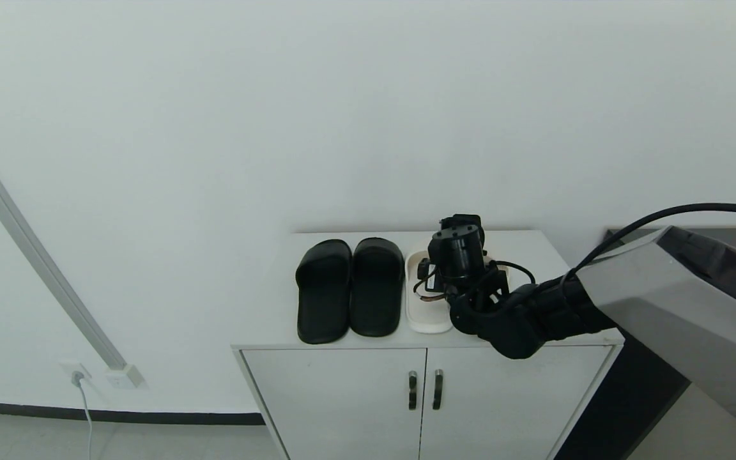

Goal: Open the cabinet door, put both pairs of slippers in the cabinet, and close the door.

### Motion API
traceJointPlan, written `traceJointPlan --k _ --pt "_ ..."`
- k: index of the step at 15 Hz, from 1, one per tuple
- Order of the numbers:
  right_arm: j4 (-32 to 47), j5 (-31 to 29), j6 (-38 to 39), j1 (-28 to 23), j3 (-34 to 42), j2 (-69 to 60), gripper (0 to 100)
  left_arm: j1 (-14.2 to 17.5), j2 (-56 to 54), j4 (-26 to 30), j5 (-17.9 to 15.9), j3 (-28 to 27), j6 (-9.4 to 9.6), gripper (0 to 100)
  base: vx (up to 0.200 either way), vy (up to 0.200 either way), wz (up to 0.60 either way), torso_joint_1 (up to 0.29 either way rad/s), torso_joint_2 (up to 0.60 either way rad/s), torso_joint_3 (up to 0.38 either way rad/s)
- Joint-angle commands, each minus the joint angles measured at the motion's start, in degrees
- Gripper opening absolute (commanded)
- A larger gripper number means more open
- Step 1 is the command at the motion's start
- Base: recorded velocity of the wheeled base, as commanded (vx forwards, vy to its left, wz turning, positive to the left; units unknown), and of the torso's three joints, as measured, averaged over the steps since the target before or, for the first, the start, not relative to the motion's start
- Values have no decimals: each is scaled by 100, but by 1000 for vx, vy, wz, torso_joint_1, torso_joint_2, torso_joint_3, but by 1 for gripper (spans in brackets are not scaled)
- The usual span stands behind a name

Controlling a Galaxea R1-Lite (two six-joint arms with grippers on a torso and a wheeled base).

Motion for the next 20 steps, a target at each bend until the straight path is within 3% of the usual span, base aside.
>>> traceJointPlan --k 1,7,8,14,20 --pt "17 6 -5 -89 -175 135 100 1 9 2 2 -2 -4 0 0 0 0 0 0 0" --pt "8 77 -58 -212 -378 241 100 1 9 2 2 -2 -4 0 0 0 0 0 0 0" --pt "-1 77 -75 -212 -378 241 0 1 9 2 2 -2 -4 0 0 0 0 0 0 0" --pt "8 68 -119 -221 -325 153 0 1 9 2 2 -2 -4 0 0 0 0 0 0 0" --pt "-18 112 -515 -98 624 -946 0 1 9 -15 11 7 -4 0 0 0 0 0 0 0"
